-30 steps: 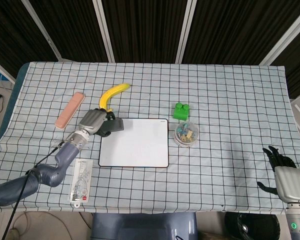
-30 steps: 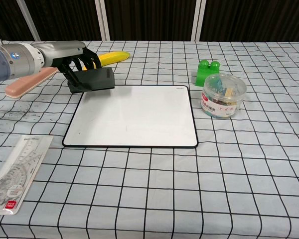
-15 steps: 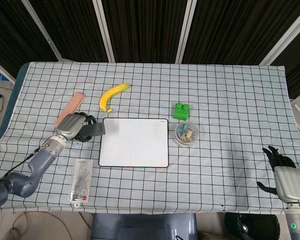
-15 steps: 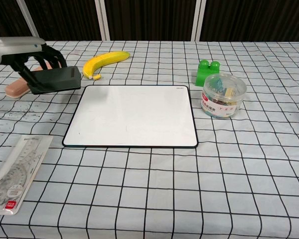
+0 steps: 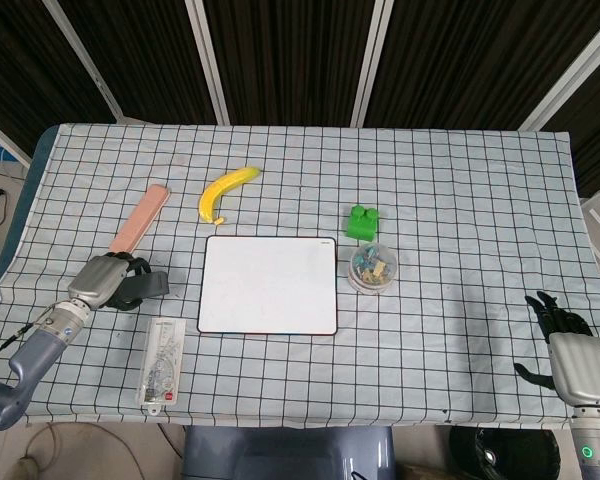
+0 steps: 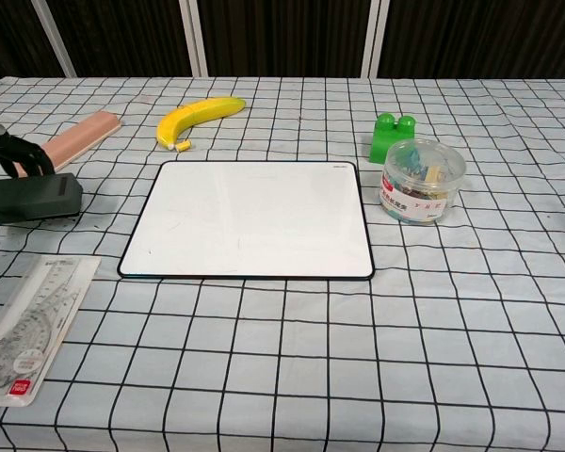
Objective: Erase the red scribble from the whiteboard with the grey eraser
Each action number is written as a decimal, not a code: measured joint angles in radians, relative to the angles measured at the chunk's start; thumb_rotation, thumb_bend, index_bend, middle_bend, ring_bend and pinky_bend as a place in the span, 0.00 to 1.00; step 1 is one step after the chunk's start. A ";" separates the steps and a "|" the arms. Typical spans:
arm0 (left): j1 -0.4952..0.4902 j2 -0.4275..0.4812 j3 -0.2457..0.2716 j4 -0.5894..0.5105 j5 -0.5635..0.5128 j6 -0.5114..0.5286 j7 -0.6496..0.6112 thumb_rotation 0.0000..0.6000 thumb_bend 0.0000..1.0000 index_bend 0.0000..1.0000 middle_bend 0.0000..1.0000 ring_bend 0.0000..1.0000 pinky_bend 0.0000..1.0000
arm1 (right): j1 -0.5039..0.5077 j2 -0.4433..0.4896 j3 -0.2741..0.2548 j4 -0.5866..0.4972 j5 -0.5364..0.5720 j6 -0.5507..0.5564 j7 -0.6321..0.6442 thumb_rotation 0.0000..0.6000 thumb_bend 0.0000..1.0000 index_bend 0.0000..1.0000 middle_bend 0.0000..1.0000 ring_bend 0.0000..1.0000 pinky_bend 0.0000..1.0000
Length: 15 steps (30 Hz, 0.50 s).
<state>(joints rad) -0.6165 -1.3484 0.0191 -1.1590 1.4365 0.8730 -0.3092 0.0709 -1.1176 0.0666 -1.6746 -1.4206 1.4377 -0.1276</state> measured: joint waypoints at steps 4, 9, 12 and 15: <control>0.016 -0.015 0.015 0.065 0.030 0.024 -0.084 1.00 0.27 0.34 0.42 0.20 0.25 | 0.001 -0.001 -0.001 -0.001 -0.002 0.000 -0.006 1.00 0.03 0.14 0.11 0.21 0.21; 0.022 -0.031 0.037 0.138 0.071 0.036 -0.137 1.00 0.22 0.28 0.36 0.16 0.23 | 0.001 -0.003 0.001 -0.002 0.003 -0.001 -0.008 1.00 0.03 0.14 0.11 0.21 0.21; 0.021 -0.039 0.041 0.153 0.079 0.034 -0.153 1.00 0.17 0.15 0.26 0.10 0.18 | 0.001 -0.003 0.001 -0.002 0.003 -0.001 -0.008 1.00 0.03 0.14 0.11 0.21 0.21; 0.016 -0.038 0.043 0.153 0.083 0.025 -0.155 1.00 0.13 0.02 0.15 0.01 0.11 | 0.000 -0.002 0.002 -0.004 0.007 -0.002 -0.005 1.00 0.03 0.14 0.11 0.21 0.21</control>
<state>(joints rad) -0.6009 -1.3860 0.0622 -1.0061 1.5196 0.8981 -0.4647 0.0711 -1.1193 0.0683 -1.6786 -1.4132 1.4357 -0.1327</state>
